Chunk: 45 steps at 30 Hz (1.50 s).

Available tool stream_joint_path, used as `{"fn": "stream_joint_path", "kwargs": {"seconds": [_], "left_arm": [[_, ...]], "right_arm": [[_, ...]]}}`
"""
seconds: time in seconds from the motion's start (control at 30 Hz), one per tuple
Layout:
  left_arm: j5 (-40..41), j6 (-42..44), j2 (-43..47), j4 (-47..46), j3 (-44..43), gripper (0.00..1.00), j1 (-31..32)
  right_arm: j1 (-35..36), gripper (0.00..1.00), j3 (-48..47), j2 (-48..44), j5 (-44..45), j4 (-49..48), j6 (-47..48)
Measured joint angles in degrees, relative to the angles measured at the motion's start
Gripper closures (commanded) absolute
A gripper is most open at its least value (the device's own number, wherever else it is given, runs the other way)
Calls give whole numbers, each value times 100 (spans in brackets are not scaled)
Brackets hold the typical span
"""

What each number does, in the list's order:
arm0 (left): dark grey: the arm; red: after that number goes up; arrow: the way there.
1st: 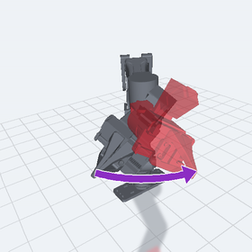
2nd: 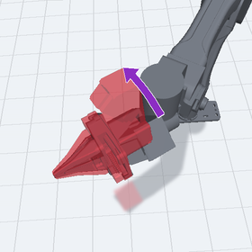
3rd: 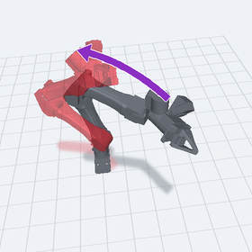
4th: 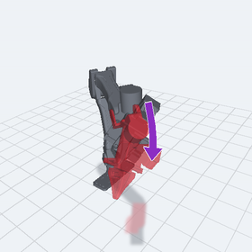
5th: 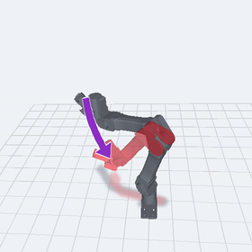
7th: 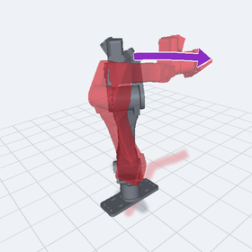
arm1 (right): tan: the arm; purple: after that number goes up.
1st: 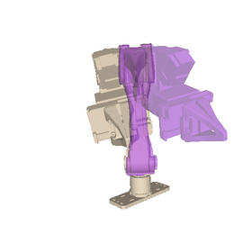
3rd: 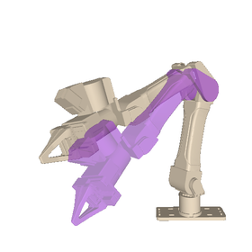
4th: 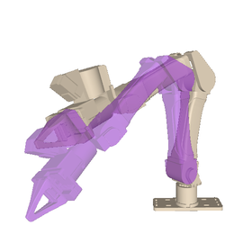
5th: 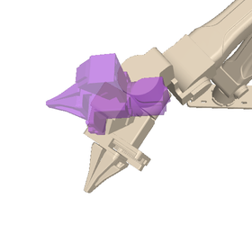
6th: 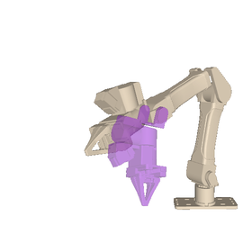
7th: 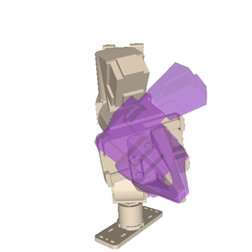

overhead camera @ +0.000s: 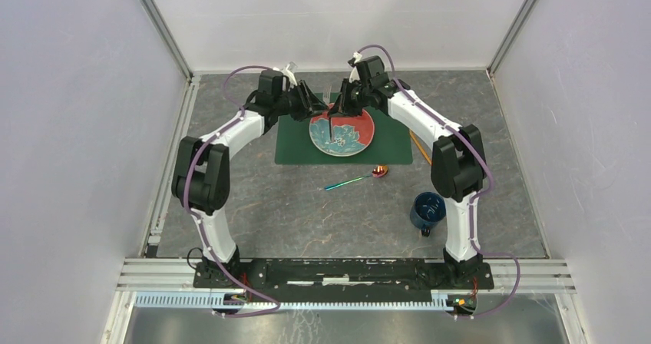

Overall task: Set the dinner table for one person
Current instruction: Place the fork on the napkin.

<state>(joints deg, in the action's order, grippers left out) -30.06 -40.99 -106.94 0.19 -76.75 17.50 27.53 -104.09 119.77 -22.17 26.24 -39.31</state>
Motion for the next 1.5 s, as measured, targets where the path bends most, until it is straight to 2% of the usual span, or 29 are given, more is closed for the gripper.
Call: {"fn": "stream_joint_path", "kwargs": {"seconds": [0.53, 0.97, 1.13, 1.2, 1.5], "left_arm": [[-7, -13, -385, -107, -479, 59, 31], [-59, -205, -415, -302, -509, 97, 81], [-74, -210, -415, -363, -505, 98, 107], [-101, -210, -415, -385, -503, 98, 105], [-153, -203, -415, -479, -450, 98, 83]], "right_arm": [[35, 100, 85, -271, -28, -4, -9], [68, 100, 188, -293, -13, -24, -7], [81, 100, 223, -293, 7, -72, -4], [83, 94, 225, -293, 11, -81, -4], [87, 47, 356, -358, -59, -177, -61]]}}
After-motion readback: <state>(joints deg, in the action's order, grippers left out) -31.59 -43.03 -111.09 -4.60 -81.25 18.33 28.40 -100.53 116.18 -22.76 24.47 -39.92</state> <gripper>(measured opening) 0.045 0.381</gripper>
